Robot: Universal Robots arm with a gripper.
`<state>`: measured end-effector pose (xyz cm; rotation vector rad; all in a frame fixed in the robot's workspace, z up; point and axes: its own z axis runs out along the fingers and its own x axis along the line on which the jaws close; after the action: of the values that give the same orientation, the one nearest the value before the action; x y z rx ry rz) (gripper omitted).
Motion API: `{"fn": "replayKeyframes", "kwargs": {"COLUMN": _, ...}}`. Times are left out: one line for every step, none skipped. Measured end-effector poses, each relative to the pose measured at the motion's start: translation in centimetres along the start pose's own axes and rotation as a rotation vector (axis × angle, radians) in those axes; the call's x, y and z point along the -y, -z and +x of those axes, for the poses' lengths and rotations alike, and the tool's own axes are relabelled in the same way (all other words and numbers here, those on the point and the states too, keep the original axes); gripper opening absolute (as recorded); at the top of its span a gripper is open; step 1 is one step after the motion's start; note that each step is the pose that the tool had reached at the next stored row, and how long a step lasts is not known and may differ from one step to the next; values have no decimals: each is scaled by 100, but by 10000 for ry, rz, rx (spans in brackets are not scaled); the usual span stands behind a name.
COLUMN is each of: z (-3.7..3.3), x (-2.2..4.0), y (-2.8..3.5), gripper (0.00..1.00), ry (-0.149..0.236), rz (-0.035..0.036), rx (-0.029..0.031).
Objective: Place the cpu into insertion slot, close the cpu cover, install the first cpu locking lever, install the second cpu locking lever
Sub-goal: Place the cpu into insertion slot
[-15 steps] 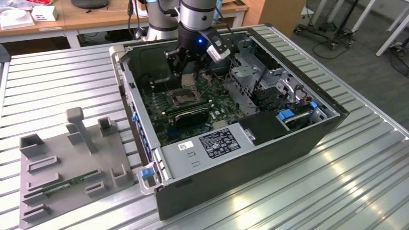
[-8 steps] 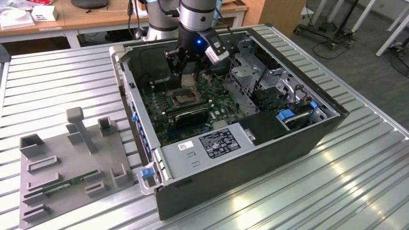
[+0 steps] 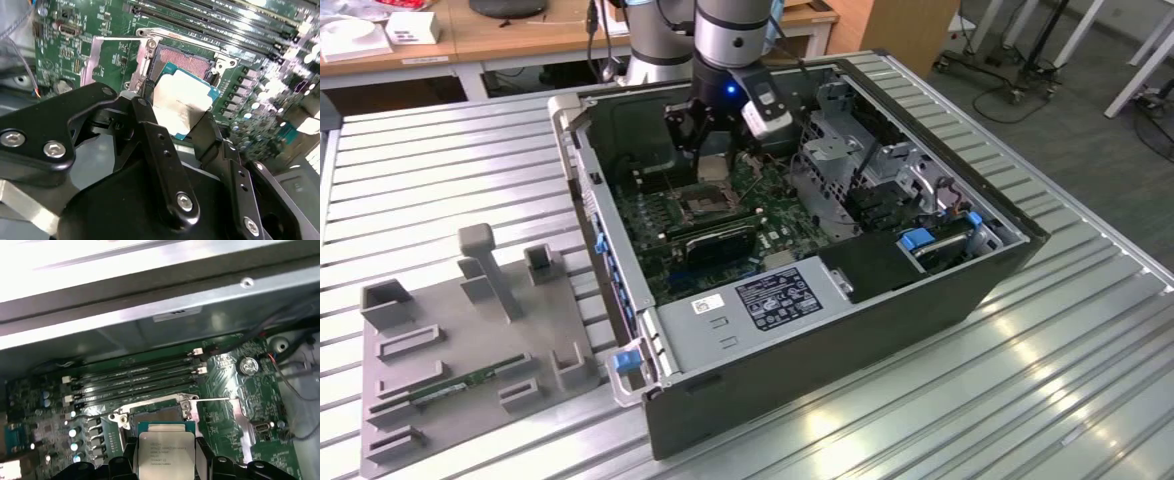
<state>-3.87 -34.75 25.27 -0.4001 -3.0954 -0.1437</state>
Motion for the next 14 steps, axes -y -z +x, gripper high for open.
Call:
{"fn": "replayKeyframes", "kwargs": {"z": 0, "x": 0, "y": -3, "gripper": 54, "ry": -181, "rz": -4, "rx": 16}}
{"fn": "replayKeyframes", "kwargs": {"z": 0, "x": 1, "y": -6, "gripper": 54, "ry": -359, "rz": -9, "rx": 32}}
{"fn": "replayKeyframes", "kwargs": {"z": 0, "x": 1, "y": -9, "gripper": 54, "ry": -545, "rz": -16, "rx": 49}}
{"fn": "replayKeyframes", "kwargs": {"z": 0, "x": 1, "y": -12, "gripper": 54, "ry": -716, "rz": -22, "rx": 64}}
{"fn": "replayKeyframes", "kwargs": {"z": 0, "x": 1, "y": -16, "gripper": 54, "ry": -896, "rz": -28, "rx": 81}}
{"fn": "replayKeyframes", "kwargs": {"z": -1, "x": 2, "y": -19, "gripper": 54, "ry": -1075, "rz": -32, "rx": 96}}
{"fn": "replayKeyframes", "kwargs": {"z": -1, "x": 2, "y": -22, "gripper": 54, "ry": -1270, "rz": -37, "rx": 114}}
{"fn": "replayKeyframes", "kwargs": {"z": -1, "x": 2, "y": -26, "gripper": 54, "ry": -1450, "rz": -42, "rx": 130}}
{"fn": "replayKeyframes", "kwargs": {"z": -1, "x": 2, "y": -29, "gripper": 54, "ry": -1628, "rz": -47, "rx": 146}}
{"fn": "replayKeyframes", "kwargs": {"z": -1, "x": 3, "y": -31, "gripper": 54, "ry": -1808, "rz": -51, "rx": 162}}
{"fn": "replayKeyframes", "kwargs": {"z": -1, "x": 3, "y": -33, "gripper": 54, "ry": -1978, "rz": -55, "rx": 177}}
{"fn": "replayKeyframes", "kwargs": {"z": -1, "x": 3, "y": -35, "gripper": 54, "ry": -2139, "rz": -60, "rx": 191}}
{"fn": "replayKeyframes", "kwargs": {"z": -1, "x": 3, "y": -37, "gripper": 54, "ry": -2280, "rz": -64, "rx": 204}}
{"fn": "replayKeyframes", "kwargs": {"z": -1, "x": 3, "y": -37, "gripper": 54, "ry": -2355, "rz": -67, "rx": 210}}
